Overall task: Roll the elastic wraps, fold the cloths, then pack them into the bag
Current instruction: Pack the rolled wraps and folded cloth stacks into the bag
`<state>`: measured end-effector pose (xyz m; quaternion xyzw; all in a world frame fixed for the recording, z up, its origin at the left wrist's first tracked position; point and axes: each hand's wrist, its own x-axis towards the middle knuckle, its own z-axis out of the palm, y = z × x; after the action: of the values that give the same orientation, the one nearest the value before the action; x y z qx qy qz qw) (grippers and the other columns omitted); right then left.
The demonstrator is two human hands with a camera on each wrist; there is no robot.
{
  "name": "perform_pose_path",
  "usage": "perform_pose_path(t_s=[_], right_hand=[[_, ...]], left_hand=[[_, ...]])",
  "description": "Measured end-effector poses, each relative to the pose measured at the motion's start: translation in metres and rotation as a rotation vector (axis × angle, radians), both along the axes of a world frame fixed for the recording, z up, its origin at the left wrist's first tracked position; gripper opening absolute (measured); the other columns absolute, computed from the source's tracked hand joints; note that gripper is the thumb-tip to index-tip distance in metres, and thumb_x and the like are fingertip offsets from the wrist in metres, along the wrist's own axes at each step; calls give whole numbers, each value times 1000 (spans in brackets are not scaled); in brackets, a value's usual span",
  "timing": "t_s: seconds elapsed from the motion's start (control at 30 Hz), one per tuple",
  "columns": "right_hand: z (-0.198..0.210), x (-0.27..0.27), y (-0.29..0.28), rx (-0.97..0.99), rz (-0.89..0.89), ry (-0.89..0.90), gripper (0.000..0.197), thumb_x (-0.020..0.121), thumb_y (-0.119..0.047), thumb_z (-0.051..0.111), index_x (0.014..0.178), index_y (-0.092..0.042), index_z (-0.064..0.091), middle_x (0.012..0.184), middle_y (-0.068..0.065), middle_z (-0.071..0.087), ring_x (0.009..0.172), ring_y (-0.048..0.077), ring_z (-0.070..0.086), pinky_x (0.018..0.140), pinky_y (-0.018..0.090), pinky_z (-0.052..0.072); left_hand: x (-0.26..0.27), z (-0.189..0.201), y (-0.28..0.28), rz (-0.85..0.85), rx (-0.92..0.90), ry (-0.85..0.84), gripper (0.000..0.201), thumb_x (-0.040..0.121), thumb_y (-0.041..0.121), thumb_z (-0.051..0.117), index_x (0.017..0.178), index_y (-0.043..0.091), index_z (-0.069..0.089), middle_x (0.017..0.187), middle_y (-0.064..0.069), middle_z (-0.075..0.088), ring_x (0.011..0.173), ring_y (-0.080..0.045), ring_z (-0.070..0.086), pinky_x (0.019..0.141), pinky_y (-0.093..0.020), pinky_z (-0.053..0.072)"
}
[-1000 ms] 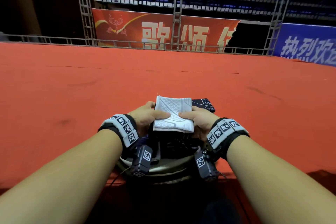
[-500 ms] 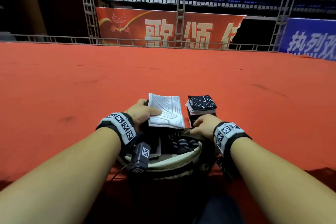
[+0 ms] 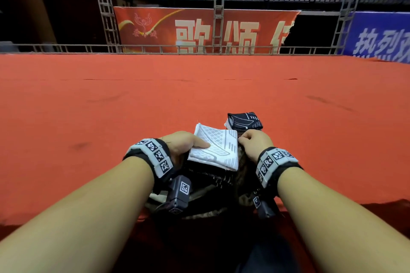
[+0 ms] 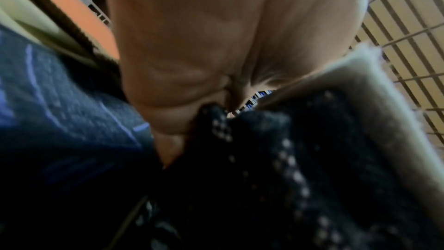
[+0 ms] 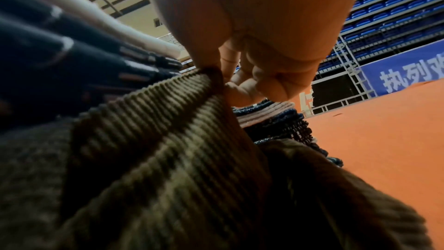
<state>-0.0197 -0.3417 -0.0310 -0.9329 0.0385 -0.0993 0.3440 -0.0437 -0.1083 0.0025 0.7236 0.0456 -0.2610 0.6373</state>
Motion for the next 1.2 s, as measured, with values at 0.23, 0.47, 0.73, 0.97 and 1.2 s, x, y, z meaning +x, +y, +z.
perform_pose_path(t_s=[0.23, 0.47, 0.73, 0.97, 1.2], right_hand=[[1, 0, -2, 54, 3, -75, 18, 98, -24, 55, 89, -14, 67, 83, -2, 67, 76, 19, 60, 61, 29, 41], [-4, 2, -7, -167, 59, 228, 14, 79, -22, 68, 74, -17, 56, 71, 5, 60, 65, 25, 51, 60, 29, 41], [24, -15, -5, -436, 138, 434, 15, 75, -18, 74, 85, -11, 65, 76, 5, 60, 66, 23, 54, 56, 26, 44], [8, -22, -1, -399, 75, 446, 29, 77, -40, 61, 74, -11, 62, 71, 7, 63, 60, 26, 55, 58, 26, 43], [32, -30, -3, -354, 144, 547, 12, 77, -15, 61, 71, -5, 59, 57, 8, 52, 50, 23, 45, 49, 25, 36]], left_hand=[[4, -17, -26, 91, -173, 24, 29, 101, 2, 51, 127, -7, 62, 115, -22, 72, 94, -34, 73, 75, -47, 63], [7, -26, -26, 157, -242, -19, 23, 101, -6, 47, 119, -6, 60, 111, -25, 73, 100, -37, 72, 78, -53, 60], [3, -27, -34, 160, -232, -44, 17, 99, -11, 47, 100, -1, 60, 88, -18, 77, 81, -34, 73, 79, -49, 61], [8, -24, -27, 195, -216, -70, 20, 99, -9, 47, 114, -5, 61, 104, -23, 74, 95, -39, 73, 82, -54, 60], [29, -49, -26, 170, -26, -109, 55, 80, 12, 80, 125, -6, 55, 108, -17, 73, 96, -34, 72, 89, -51, 58]])
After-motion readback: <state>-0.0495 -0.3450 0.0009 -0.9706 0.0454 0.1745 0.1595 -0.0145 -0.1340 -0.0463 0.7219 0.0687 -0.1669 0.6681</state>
